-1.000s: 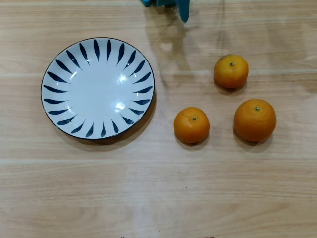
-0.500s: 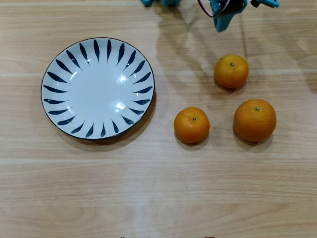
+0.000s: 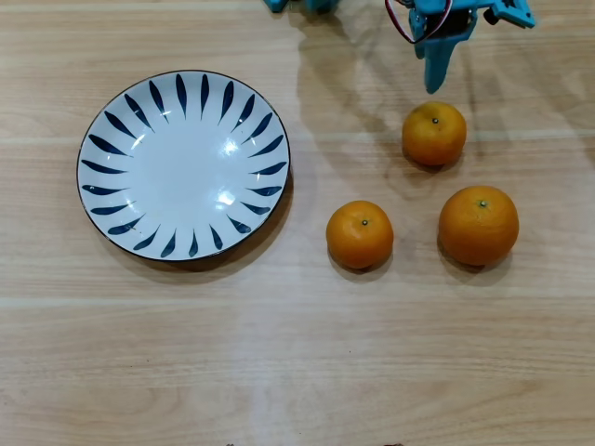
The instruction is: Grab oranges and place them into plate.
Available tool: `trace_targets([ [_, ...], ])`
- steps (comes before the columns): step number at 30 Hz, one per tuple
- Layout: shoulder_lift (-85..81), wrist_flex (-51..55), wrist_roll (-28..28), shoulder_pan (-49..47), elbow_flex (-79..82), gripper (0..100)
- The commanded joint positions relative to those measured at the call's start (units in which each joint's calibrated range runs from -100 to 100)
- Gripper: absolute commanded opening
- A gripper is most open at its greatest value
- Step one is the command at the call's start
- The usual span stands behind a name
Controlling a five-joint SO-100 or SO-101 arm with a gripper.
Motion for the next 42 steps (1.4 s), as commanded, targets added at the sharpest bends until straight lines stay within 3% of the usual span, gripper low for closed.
trace_targets([
  [1,-0.03,-1.0,-0.3,-0.94,-2.67,40],
  [5,0.56,-0.31,-2.6,-0.78,-2.67,47],
  [11,8.93,7.16,-9.02,-0.7,-7.65,48],
  [17,14.42,6.99,-22.72,-0.86,-17.88,48],
  [23,17.55,6.82,-30.09,-2.47,-21.32,48],
  [33,21.95,-6.67,-33.23,-5.38,-19.96,48],
  [42,22.79,-20.51,-35.74,-4.81,-8.64,48],
])
